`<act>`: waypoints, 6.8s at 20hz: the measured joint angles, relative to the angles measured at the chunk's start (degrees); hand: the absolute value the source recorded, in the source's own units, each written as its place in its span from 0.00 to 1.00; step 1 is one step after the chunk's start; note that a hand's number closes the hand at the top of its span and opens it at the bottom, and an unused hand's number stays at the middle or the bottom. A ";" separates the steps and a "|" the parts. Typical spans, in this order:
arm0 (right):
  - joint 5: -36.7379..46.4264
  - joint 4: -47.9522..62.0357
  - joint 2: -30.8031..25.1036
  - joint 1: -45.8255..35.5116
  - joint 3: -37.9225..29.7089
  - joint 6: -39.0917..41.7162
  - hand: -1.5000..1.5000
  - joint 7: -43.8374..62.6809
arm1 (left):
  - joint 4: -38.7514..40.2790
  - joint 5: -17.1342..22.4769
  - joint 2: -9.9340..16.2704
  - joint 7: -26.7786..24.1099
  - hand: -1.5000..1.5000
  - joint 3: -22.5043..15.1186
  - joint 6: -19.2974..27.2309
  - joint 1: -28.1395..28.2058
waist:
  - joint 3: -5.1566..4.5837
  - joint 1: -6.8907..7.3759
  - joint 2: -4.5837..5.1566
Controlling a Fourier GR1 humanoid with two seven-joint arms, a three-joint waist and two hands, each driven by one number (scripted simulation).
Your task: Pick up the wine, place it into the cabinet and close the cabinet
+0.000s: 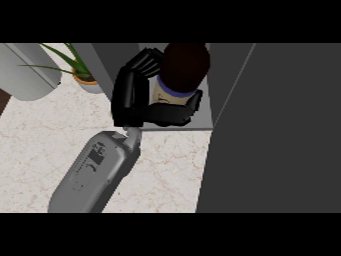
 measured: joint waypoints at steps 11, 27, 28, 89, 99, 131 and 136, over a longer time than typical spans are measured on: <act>-0.78 0.81 -0.26 -0.65 -1.23 0.84 0.00 0.26 | 14.26 -3.89 0.07 -7.51 1.00 0.40 1.06 -6.00 | 0.01 -0.27 0.10; -0.87 1.69 0.73 -0.72 -0.12 1.07 0.00 -0.68 | 29.76 5.19 0.00 -19.90 1.00 -2.33 1.76 -7.59 | -0.03 -0.54 0.16; -0.87 1.77 0.82 -0.89 -0.11 1.02 0.00 -0.75 | 30.94 5.67 -0.01 -20.84 1.00 -2.79 1.84 -7.64 | -0.01 -0.55 0.18; -3.05 3.36 4.30 -3.28 2.60 3.14 0.00 -3.98 | 76.10 20.42 0.59 -38.45 1.00 10.81 -2.28 -26.49 | -0.14 -4.88 2.22; -3.74 3.61 5.19 -3.63 3.22 3.13 0.00 -4.16 | 75.17 24.18 0.05 -39.24 1.00 13.38 -9.80 -21.49 | -0.20 -6.71 2.19; -6.84 4.80 6.78 -2.28 2.78 5.27 0.00 -6.55 | 72.51 30.91 0.11 -39.16 1.00 7.69 -6.98 -18.83 | -0.23 -9.80 2.37; -6.85 4.59 6.75 -1.38 2.45 5.37 0.00 -6.79 | 72.38 31.94 0.02 -38.48 1.00 7.42 -4.75 -21.19 | -0.20 -9.59 2.42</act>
